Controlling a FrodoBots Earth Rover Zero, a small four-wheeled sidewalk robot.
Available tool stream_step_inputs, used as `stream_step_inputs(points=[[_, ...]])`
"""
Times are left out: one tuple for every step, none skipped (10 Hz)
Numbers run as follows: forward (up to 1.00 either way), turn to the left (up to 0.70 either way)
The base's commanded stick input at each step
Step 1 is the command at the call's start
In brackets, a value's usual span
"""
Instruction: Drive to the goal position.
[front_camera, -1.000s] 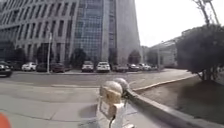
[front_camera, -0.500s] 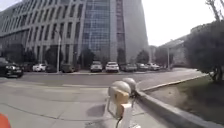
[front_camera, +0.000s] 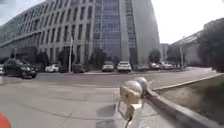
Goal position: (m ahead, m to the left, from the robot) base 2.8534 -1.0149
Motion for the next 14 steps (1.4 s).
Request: stream_step_inputs(points=[[0.00,0.70],[0.00,0.70],[0.00,0.70],[0.00,0.70],[0.00,0.70],[0.00,0.70],[0.00,0.70],[0.00,0.70],[0.00,0.70],[0.00,0.70],[0.00,0.70],[0.00,0.70],[0.00,0.70],[0.00,0.70]])
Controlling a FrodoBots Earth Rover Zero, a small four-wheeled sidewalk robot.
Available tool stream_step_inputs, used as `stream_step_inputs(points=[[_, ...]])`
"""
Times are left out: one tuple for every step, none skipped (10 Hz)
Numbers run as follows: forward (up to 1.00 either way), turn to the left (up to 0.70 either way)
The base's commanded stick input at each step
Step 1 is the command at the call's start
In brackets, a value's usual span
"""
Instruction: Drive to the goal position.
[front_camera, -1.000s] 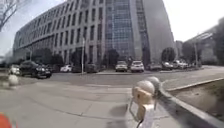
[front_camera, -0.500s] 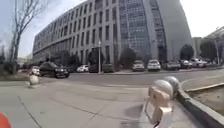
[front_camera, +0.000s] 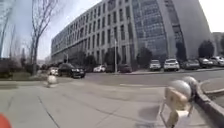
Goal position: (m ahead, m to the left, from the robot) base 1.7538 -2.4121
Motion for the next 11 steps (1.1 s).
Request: stream_step_inputs(points=[[0.00,0.70],[0.00,0.70],[0.00,0.70],[0.00,0.70],[0.00,0.70],[0.00,0.70],[0.00,0.70],[0.00,0.70],[0.00,0.70],[0.00,0.70],[0.00,0.70]])
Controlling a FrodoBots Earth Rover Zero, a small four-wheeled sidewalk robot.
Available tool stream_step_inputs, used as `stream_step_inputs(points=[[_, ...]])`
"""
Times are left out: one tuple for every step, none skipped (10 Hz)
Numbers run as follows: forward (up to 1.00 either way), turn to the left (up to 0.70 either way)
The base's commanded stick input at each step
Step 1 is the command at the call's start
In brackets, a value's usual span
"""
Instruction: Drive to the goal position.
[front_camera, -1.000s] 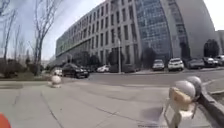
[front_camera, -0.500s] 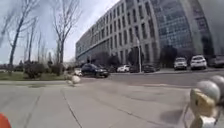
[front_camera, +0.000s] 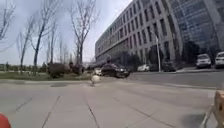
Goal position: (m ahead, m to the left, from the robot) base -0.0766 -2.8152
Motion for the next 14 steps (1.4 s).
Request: stream_step_inputs(points=[[0.00,0.70],[0.00,0.70],[0.00,0.70],[0.00,0.70],[0.00,0.70],[0.00,0.70],[0.00,0.70],[0.00,0.70],[0.00,0.70],[0.00,0.70],[0.00,0.70],[0.20,0.60],[0.66,0.37],[0.70,0.22]])
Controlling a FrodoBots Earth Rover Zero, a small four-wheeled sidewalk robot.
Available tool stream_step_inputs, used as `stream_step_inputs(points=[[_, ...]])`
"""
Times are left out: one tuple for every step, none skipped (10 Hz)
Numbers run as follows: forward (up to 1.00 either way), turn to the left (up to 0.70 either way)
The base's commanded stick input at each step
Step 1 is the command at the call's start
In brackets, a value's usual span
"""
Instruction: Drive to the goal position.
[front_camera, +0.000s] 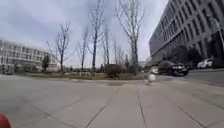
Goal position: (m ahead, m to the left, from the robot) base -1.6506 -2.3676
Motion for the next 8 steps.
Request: stream_step_inputs(points=[[0.70,0.07],[0.70,0.00],[0.70,0.00],[0.70,0.00],[0.70,0.00],[0.70,0.00],[0.70,0.00],[0.70,0.00]])
